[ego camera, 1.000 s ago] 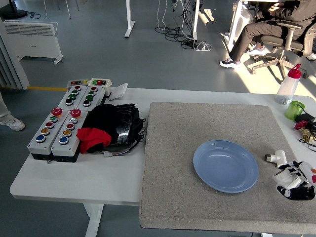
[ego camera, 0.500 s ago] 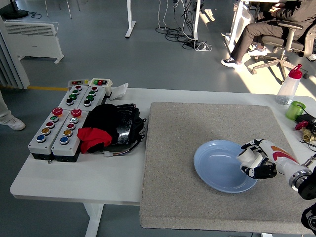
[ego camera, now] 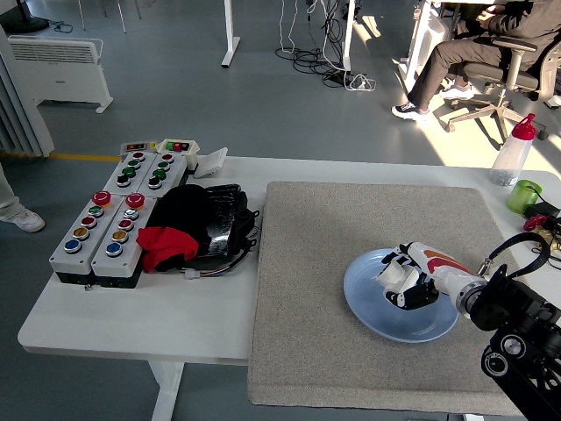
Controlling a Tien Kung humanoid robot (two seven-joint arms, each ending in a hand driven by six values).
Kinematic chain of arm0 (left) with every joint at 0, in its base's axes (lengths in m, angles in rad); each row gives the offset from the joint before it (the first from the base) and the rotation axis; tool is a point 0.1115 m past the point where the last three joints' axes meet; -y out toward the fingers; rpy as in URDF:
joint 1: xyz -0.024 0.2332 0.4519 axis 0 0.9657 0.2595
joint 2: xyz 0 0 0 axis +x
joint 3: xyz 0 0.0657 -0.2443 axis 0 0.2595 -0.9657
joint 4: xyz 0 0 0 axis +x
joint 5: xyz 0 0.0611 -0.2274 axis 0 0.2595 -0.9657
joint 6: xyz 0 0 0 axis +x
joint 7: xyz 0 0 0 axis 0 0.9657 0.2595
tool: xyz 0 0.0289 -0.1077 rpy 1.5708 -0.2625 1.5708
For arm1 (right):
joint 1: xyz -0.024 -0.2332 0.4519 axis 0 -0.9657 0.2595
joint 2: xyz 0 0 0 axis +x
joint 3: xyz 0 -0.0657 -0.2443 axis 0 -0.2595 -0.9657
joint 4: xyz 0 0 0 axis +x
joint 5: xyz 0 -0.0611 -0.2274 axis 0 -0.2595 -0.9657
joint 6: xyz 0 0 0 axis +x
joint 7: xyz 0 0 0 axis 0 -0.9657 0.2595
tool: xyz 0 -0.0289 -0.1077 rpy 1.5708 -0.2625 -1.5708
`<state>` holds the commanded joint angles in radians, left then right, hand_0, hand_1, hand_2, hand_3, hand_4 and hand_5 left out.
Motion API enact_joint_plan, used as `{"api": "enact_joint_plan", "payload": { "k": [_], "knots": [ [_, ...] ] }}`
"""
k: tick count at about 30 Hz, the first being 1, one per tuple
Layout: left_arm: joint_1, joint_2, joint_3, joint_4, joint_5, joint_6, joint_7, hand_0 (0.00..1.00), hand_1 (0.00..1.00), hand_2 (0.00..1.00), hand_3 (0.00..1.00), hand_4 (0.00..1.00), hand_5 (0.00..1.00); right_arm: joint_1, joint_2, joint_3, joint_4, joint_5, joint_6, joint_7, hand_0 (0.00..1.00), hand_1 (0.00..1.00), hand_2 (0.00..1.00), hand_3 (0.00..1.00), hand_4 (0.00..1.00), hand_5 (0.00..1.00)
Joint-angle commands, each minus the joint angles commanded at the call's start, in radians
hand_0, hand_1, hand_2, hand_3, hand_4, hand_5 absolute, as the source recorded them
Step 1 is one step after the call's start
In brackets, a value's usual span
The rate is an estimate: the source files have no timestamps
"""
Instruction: Pick pipe place plate twice
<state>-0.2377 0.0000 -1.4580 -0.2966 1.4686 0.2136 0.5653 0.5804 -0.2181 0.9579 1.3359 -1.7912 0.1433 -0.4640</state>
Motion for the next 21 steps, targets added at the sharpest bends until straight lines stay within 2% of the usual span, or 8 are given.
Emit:
{"api": "enact_joint_plan", "payload": {
  "k": [2, 3, 8, 9, 10, 21],
  "knots": [
    [0.002, 0.0, -0.001, -0.001, 0.0, 0.0, 0.001, 0.584, 0.579, 0.583, 0.457, 0.412, 0.998, 0.003, 0.006, -0.006, -0.007, 0.002, 0.021, -0.008, 0.758, 0.724, 0.735, 0.734, 0.661, 0.2],
    [0.002, 0.0, -0.001, -0.001, 0.0, 0.0, 0.001, 0.584, 0.578, 0.584, 0.458, 0.412, 0.998, 0.003, 0.007, -0.007, -0.008, 0.002, 0.026, -0.01, 0.912, 0.859, 0.913, 0.792, 0.667, 0.222],
    [0.005, 0.0, -0.006, -0.003, 0.009, -0.002, 0.006, 0.584, 0.578, 0.584, 0.458, 0.412, 0.998, 0.003, 0.004, -0.024, -0.015, -0.019, 0.057, -0.014, 0.912, 0.859, 0.913, 0.792, 0.667, 0.222],
    [0.005, 0.0, -0.007, -0.003, 0.011, -0.002, 0.006, 0.584, 0.578, 0.582, 0.459, 0.413, 0.998, 0.003, 0.003, -0.024, -0.014, -0.023, 0.057, -0.012, 0.969, 0.916, 0.982, 0.835, 0.681, 0.227],
    [0.006, 0.0, -0.007, -0.003, 0.011, -0.002, 0.006, 0.584, 0.578, 0.582, 0.459, 0.413, 0.998, 0.003, 0.003, -0.024, -0.014, -0.024, 0.058, -0.012, 0.969, 0.916, 0.982, 0.835, 0.681, 0.227],
    [0.011, 0.0, -0.016, -0.004, 0.025, -0.006, 0.009, 0.585, 0.578, 0.584, 0.461, 0.414, 0.998, -0.02, -0.035, 0.068, 0.07, -0.045, 0.048, 0.0, 0.989, 0.925, 0.995, 0.859, 0.68, 0.225]
  ]
}}
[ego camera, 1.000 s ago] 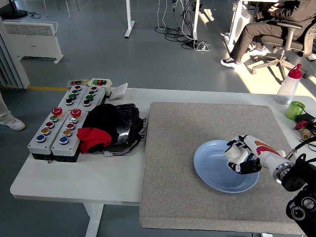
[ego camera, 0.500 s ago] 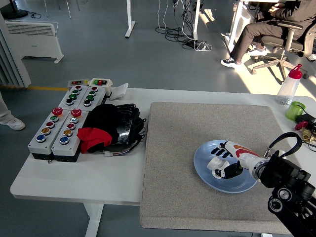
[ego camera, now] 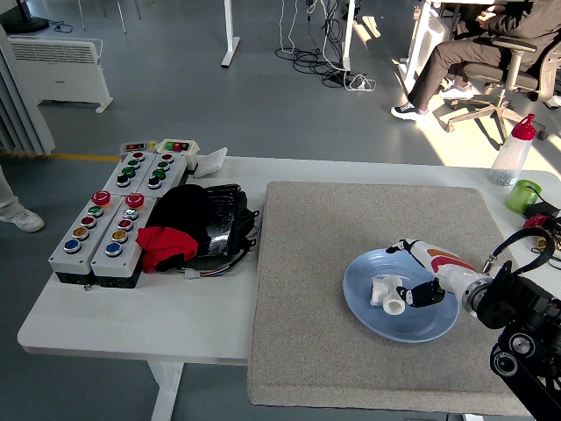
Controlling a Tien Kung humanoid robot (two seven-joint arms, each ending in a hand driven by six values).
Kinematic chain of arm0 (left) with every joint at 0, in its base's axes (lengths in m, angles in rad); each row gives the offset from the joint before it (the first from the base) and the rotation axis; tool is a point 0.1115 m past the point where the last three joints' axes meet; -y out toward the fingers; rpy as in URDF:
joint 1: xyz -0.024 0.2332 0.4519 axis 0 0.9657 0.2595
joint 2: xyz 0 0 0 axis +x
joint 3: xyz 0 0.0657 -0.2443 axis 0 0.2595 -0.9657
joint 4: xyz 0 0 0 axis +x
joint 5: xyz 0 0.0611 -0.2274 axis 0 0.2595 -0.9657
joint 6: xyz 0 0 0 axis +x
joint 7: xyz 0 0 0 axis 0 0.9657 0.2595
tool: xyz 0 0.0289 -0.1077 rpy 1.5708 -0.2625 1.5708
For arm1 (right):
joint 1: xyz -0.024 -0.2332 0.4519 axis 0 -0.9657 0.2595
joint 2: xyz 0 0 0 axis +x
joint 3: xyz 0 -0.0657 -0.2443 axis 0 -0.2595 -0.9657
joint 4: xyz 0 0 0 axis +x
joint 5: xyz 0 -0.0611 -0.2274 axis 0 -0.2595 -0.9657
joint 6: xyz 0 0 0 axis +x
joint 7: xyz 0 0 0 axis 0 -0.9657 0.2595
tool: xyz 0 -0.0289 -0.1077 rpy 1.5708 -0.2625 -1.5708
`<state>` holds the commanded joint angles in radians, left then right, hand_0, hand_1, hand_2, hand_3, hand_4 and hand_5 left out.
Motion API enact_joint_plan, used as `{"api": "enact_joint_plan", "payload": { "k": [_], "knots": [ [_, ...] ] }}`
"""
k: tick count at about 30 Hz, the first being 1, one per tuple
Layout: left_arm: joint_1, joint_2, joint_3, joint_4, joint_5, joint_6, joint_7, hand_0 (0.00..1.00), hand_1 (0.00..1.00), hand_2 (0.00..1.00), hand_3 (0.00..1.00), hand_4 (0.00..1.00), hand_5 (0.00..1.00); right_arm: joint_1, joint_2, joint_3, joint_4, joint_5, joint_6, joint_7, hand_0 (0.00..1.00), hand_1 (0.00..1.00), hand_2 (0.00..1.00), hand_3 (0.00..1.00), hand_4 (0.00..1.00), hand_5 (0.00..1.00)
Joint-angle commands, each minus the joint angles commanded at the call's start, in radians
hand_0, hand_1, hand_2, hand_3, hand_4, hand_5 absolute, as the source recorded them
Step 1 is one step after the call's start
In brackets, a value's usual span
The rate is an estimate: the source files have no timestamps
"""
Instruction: Pick pipe place plate twice
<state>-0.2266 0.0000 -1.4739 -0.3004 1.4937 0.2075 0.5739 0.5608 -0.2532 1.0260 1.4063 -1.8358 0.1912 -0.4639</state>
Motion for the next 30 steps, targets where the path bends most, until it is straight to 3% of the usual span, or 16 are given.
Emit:
{"api": "enact_joint_plan", "payload": {
  "k": [6, 12, 15, 17, 18, 25, 30],
  "knots": [
    [-0.001, 0.0, 0.002, 0.001, -0.005, 0.001, -0.002, 0.585, 0.578, 0.584, 0.462, 0.414, 0.998, 0.012, -0.026, 0.056, -0.006, -0.005, 0.002, 0.002, 0.992, 0.925, 0.993, 0.861, 0.691, 0.245],
    [-0.008, 0.0, 0.006, 0.001, -0.011, 0.001, -0.001, 0.585, 0.578, 0.584, 0.463, 0.413, 0.998, 0.069, -0.086, 0.051, -0.134, -0.005, 0.001, -0.001, 0.998, 0.93, 0.998, 0.872, 0.722, 0.277],
    [-0.011, 0.0, 0.008, 0.001, -0.013, 0.002, 0.0, 0.585, 0.578, 0.584, 0.463, 0.413, 0.998, 0.112, -0.119, 0.014, -0.231, 0.011, 0.008, -0.005, 0.998, 0.93, 0.998, 0.872, 0.722, 0.277],
    [-0.011, 0.0, 0.011, 0.001, -0.018, 0.003, 0.0, 0.585, 0.578, 0.584, 0.463, 0.413, 0.998, 0.128, -0.125, -0.004, -0.277, 0.023, 0.008, -0.023, 0.998, 0.93, 0.998, 0.872, 0.722, 0.277],
    [-0.011, 0.0, 0.012, 0.001, -0.019, 0.003, 0.0, 0.585, 0.578, 0.584, 0.464, 0.413, 0.998, 0.132, -0.126, -0.009, -0.292, 0.027, 0.008, -0.028, 0.998, 0.959, 0.998, 0.971, 0.749, 0.307],
    [-0.011, 0.0, 0.019, 0.0, -0.027, 0.005, 0.0, 0.585, 0.578, 0.584, 0.464, 0.413, 0.998, 0.177, -0.109, -0.084, -0.445, 0.091, -0.03, -0.007, 0.998, 0.958, 0.998, 0.986, 0.761, 0.333],
    [-0.013, 0.0, 0.022, 0.0, -0.033, 0.007, 0.0, 0.585, 0.579, 0.584, 0.468, 0.414, 0.998, 0.194, -0.106, -0.112, -0.499, 0.139, -0.05, 0.017, 0.998, 0.944, 0.998, 0.988, 0.761, 0.35]
  ]
}}
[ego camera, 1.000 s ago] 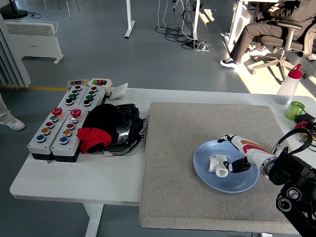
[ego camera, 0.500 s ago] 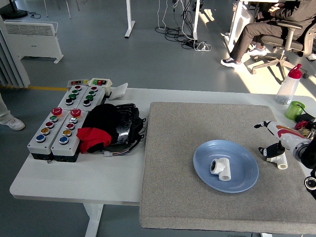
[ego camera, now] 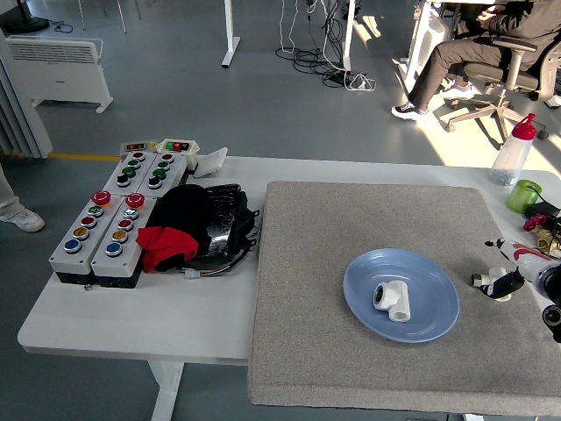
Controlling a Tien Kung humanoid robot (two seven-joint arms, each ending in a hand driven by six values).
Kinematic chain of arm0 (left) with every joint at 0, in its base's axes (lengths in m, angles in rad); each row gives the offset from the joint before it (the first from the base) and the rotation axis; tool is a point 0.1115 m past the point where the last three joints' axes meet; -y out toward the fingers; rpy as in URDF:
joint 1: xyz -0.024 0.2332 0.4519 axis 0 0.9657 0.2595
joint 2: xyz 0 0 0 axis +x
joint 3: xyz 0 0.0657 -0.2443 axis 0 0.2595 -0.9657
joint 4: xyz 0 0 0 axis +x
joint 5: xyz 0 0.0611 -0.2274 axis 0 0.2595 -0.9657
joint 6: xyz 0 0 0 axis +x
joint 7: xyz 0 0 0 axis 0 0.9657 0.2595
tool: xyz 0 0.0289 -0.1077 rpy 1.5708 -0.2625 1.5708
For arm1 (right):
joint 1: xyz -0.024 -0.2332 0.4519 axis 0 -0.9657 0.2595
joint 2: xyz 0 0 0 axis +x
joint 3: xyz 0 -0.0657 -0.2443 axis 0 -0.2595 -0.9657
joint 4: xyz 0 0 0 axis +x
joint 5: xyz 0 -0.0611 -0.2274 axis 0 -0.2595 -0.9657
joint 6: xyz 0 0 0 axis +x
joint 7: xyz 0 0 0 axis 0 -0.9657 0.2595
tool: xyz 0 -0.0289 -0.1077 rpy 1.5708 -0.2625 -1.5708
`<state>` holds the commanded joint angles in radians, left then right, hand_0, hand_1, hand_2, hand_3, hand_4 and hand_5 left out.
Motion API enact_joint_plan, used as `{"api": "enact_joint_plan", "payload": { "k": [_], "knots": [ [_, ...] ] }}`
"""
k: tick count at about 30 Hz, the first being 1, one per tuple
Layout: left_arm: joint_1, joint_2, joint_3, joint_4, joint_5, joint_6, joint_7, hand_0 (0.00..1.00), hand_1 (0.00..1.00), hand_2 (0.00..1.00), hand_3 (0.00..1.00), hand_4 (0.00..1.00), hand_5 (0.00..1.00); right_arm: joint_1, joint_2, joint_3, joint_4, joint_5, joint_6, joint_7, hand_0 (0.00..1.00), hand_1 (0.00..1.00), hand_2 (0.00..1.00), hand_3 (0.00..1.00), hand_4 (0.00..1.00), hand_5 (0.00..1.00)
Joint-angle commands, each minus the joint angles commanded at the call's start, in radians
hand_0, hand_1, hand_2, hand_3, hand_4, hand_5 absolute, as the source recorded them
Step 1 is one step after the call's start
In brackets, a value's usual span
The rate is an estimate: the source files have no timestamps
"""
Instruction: Pick pipe place plate twice
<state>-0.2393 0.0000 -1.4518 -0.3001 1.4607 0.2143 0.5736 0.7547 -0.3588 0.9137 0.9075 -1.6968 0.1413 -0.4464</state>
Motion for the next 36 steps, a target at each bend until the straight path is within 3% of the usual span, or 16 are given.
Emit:
{"api": "enact_joint_plan", "payload": {
  "k": [11, 12, 17, 18, 23, 24, 29, 30, 35, 36],
  "knots": [
    [-0.003, 0.0, 0.006, 0.0, -0.008, 0.001, -0.001, 0.586, 0.579, 0.584, 0.468, 0.413, 0.998, 0.053, 0.01, -0.106, -0.138, 0.061, -0.025, 0.066, 0.945, 0.911, 0.998, 0.96, 0.749, 0.336],
    [-0.003, 0.0, 0.007, 0.0, -0.008, 0.001, -0.001, 0.585, 0.579, 0.585, 0.468, 0.413, 0.998, 0.054, 0.012, -0.11, -0.144, 0.058, -0.03, 0.073, 0.792, 0.81, 0.934, 0.871, 0.748, 0.337],
    [-0.003, 0.0, 0.008, 0.0, -0.011, 0.001, 0.0, 0.585, 0.579, 0.585, 0.468, 0.413, 0.998, 0.06, 0.017, -0.139, -0.168, 0.052, -0.036, 0.093, 0.792, 0.81, 0.934, 0.871, 0.748, 0.337],
    [-0.003, 0.0, 0.009, 0.0, -0.011, 0.001, 0.0, 0.586, 0.58, 0.587, 0.468, 0.413, 0.998, 0.063, 0.015, -0.151, -0.173, 0.052, -0.04, 0.099, 0.654, 0.712, 0.814, 0.835, 0.723, 0.327],
    [-0.004, 0.0, 0.009, 0.0, -0.012, 0.002, 0.0, 0.586, 0.58, 0.587, 0.468, 0.413, 0.998, 0.072, 0.011, -0.183, -0.191, 0.051, -0.056, 0.11, 0.654, 0.712, 0.814, 0.835, 0.723, 0.327],
    [-0.004, 0.0, 0.01, 0.0, -0.013, 0.002, 0.0, 0.586, 0.58, 0.587, 0.47, 0.412, 0.998, 0.073, 0.011, -0.187, -0.195, 0.057, -0.053, 0.108, 0.537, 0.627, 0.704, 0.784, 0.631, 0.248],
    [-0.003, 0.0, 0.009, -0.001, -0.011, 0.002, 0.001, 0.586, 0.58, 0.587, 0.47, 0.412, 0.998, 0.071, 0.013, -0.194, -0.213, 0.063, -0.092, 0.117, 0.537, 0.627, 0.704, 0.784, 0.631, 0.248],
    [-0.003, 0.0, 0.008, -0.001, -0.011, 0.002, 0.001, 0.586, 0.58, 0.588, 0.47, 0.413, 0.998, 0.07, 0.012, -0.193, -0.213, 0.065, -0.093, 0.117, 0.437, 0.542, 0.635, 0.739, 0.513, 0.164],
    [0.0, 0.0, 0.006, -0.002, -0.006, 0.0, 0.003, 0.586, 0.58, 0.588, 0.47, 0.413, 0.998, 0.063, 0.009, -0.19, -0.209, 0.077, -0.103, 0.118, 0.437, 0.542, 0.635, 0.739, 0.513, 0.164],
    [0.001, 0.0, 0.006, -0.002, -0.006, 0.0, 0.004, 0.586, 0.58, 0.588, 0.473, 0.412, 0.998, 0.06, 0.006, -0.187, -0.203, 0.075, -0.11, 0.12, 0.376, 0.487, 0.603, 0.724, 0.459, 0.142]
  ]
}}
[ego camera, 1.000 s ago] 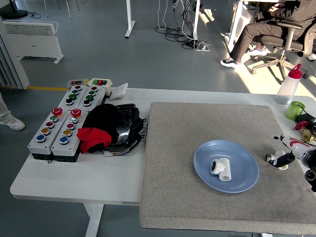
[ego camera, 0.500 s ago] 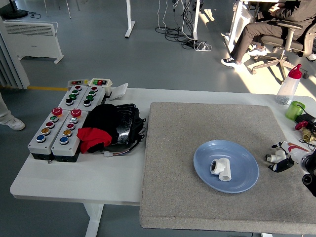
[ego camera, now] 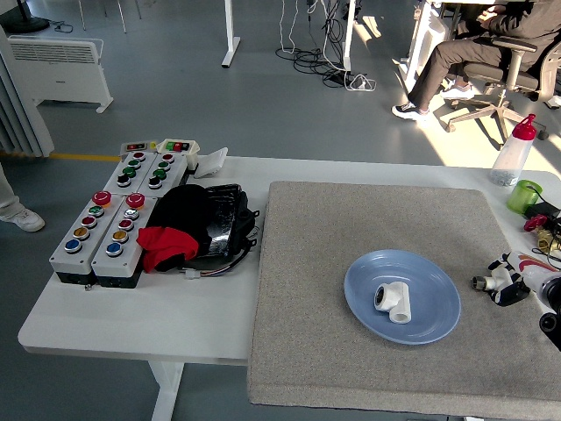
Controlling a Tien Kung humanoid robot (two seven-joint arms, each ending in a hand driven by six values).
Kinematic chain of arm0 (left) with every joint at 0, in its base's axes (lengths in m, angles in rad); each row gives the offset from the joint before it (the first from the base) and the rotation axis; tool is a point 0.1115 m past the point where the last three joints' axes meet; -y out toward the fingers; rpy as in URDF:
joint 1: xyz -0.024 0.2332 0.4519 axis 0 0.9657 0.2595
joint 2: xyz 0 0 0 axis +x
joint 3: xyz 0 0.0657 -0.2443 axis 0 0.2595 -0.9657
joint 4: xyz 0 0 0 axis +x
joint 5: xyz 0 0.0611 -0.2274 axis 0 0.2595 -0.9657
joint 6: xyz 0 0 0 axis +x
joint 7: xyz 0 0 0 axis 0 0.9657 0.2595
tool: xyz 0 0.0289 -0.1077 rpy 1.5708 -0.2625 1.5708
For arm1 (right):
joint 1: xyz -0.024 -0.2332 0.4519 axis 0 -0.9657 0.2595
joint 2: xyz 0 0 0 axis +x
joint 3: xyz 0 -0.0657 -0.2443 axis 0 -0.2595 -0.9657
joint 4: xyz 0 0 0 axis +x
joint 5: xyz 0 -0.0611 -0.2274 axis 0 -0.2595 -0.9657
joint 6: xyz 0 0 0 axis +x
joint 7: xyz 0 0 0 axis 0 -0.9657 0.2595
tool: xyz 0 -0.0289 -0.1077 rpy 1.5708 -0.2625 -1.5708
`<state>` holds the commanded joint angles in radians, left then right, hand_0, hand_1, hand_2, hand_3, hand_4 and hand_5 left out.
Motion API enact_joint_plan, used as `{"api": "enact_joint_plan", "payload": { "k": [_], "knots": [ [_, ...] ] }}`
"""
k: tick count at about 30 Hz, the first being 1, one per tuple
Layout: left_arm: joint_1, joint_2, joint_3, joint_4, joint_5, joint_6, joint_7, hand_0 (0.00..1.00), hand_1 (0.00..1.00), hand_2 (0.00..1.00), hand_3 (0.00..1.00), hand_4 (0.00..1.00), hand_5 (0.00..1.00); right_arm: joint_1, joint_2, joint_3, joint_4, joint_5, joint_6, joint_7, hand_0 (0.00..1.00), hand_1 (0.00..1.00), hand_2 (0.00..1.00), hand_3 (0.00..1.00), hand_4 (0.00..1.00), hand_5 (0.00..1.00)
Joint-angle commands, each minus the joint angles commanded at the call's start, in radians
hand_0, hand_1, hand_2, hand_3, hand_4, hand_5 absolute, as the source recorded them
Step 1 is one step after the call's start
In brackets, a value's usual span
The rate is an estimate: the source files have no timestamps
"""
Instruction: Pick pipe place plate twice
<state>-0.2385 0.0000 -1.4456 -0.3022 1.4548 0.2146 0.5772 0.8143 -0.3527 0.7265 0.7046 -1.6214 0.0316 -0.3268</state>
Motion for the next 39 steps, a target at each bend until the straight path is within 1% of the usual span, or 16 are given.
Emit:
{"api": "enact_joint_plan", "payload": {
  "k": [2, 5, 6, 14, 18, 22, 24, 26, 29, 30, 35, 36, 37, 39],
  "knots": [
    [0.0, 0.0, 0.0, 0.0, 0.0, 0.0, 0.0, 0.586, 0.58, 0.588, 0.473, 0.412, 0.998, -0.001, -0.001, 0.001, 0.002, 0.0, -0.002, 0.001, 0.376, 0.487, 0.603, 0.724, 0.459, 0.142],
    [0.004, 0.0, -0.002, -0.001, 0.005, -0.002, 0.002, 0.586, 0.58, 0.588, 0.473, 0.412, 0.998, -0.007, -0.01, 0.012, 0.027, -0.013, -0.011, 0.007, 0.376, 0.487, 0.603, 0.724, 0.459, 0.142],
    [0.004, 0.0, -0.002, -0.001, 0.005, -0.002, 0.002, 0.587, 0.58, 0.588, 0.474, 0.412, 0.998, -0.007, -0.01, 0.013, 0.029, -0.014, -0.012, 0.008, 0.365, 0.477, 0.591, 0.699, 0.424, 0.121],
    [0.008, 0.0, -0.006, -0.001, 0.013, -0.004, 0.004, 0.586, 0.58, 0.589, 0.476, 0.412, 0.998, -0.018, -0.04, 0.061, 0.142, -0.05, -0.031, 0.013, 0.367, 0.475, 0.588, 0.688, 0.416, 0.119],
    [0.01, 0.0, -0.007, -0.001, 0.014, -0.004, 0.003, 0.586, 0.58, 0.588, 0.476, 0.412, 0.998, -0.025, -0.05, 0.068, 0.221, -0.054, -0.039, 0.009, 0.371, 0.48, 0.588, 0.685, 0.416, 0.121],
    [0.01, 0.0, -0.007, -0.001, 0.015, -0.006, 0.003, 0.586, 0.58, 0.588, 0.476, 0.412, 0.998, -0.027, -0.053, 0.036, 0.314, -0.033, -0.037, 0.005, 0.371, 0.48, 0.588, 0.685, 0.416, 0.121],
    [0.009, 0.0, -0.006, 0.0, 0.014, -0.006, 0.002, 0.586, 0.58, 0.588, 0.475, 0.412, 0.998, -0.026, -0.05, 0.022, 0.336, -0.028, -0.036, 0.005, 0.38, 0.49, 0.591, 0.687, 0.419, 0.12],
    [0.008, 0.0, -0.004, 0.0, 0.009, -0.004, 0.001, 0.586, 0.58, 0.588, 0.475, 0.412, 0.998, -0.021, -0.04, -0.005, 0.344, -0.019, -0.037, 0.01, 0.38, 0.49, 0.591, 0.687, 0.419, 0.12],
    [0.006, 0.0, -0.001, 0.001, 0.004, -0.003, 0.0, 0.586, 0.58, 0.588, 0.475, 0.412, 0.998, -0.012, -0.024, -0.04, 0.334, -0.023, -0.041, 0.017, 0.38, 0.49, 0.591, 0.687, 0.419, 0.12],
    [0.005, 0.0, 0.0, 0.001, 0.002, -0.003, -0.001, 0.586, 0.58, 0.588, 0.477, 0.412, 0.998, -0.01, -0.021, -0.047, 0.333, -0.025, -0.042, 0.018, 0.467, 0.554, 0.622, 0.722, 0.431, 0.126],
    [0.002, 0.0, 0.003, 0.002, -0.006, 0.0, -0.003, 0.586, 0.58, 0.588, 0.477, 0.412, 0.998, -0.007, -0.013, -0.082, 0.338, -0.024, -0.033, 0.025, 0.467, 0.554, 0.622, 0.722, 0.431, 0.126],
    [0.001, 0.0, 0.004, 0.002, -0.007, 0.0, -0.004, 0.587, 0.58, 0.587, 0.476, 0.412, 0.998, -0.007, -0.012, -0.09, 0.341, -0.024, -0.026, 0.023, 0.648, 0.673, 0.728, 0.779, 0.5, 0.172],
    [0.001, 0.0, 0.004, 0.002, -0.007, 0.001, -0.004, 0.587, 0.58, 0.587, 0.476, 0.412, 0.998, -0.006, -0.012, -0.092, 0.342, -0.025, -0.023, 0.022, 0.648, 0.673, 0.728, 0.779, 0.5, 0.172],
    [0.0, 0.0, 0.005, 0.002, -0.008, 0.0, -0.004, 0.587, 0.58, 0.587, 0.476, 0.412, 0.998, -0.007, -0.011, -0.1, 0.341, -0.03, -0.001, 0.018, 0.648, 0.673, 0.728, 0.779, 0.5, 0.172]
  ]
}}
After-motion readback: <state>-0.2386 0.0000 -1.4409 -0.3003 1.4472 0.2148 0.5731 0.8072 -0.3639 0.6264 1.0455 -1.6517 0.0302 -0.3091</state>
